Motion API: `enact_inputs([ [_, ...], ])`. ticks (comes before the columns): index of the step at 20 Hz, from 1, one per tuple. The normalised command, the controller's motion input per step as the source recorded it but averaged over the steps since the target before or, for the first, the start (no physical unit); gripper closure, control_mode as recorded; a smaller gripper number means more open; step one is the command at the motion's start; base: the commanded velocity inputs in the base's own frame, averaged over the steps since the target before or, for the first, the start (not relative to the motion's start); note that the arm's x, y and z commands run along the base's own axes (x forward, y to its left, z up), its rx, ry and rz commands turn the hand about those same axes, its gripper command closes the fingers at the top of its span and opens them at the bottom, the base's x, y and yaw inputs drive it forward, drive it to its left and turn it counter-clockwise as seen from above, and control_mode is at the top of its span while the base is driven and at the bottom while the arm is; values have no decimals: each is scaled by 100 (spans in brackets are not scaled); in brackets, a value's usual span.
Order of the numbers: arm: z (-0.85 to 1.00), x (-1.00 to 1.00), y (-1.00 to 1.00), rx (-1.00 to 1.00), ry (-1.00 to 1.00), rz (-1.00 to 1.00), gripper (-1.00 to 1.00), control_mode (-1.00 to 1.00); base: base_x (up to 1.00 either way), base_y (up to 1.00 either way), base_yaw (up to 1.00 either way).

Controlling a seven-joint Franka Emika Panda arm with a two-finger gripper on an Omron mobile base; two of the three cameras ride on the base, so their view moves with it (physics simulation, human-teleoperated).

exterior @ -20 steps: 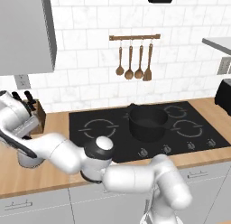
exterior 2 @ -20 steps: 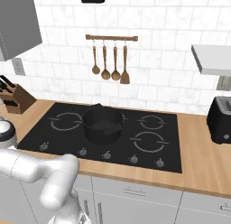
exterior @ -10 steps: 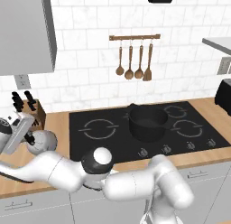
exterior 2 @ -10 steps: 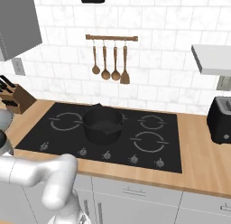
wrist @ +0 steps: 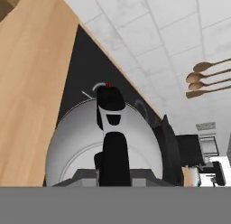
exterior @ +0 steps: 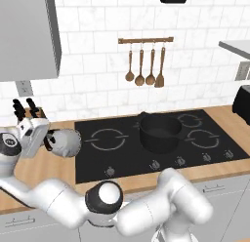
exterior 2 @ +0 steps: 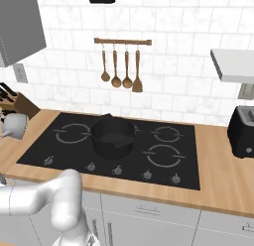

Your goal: Pick the kettle from the counter and place it on a stove burner. Then turn the burner on.

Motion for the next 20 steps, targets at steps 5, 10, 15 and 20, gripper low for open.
enact_inputs([
  [5,7,48,-100,5,-5,1,100,-100,0,0,0],
  [10,12,34,-100,24,-1,18,100,-100,0,0,0],
  [15,10,39,-100,36,6,20,100,-100,0,0,0],
  [20,10,57,-76,27,26,8,100,-100,0,0,0],
])
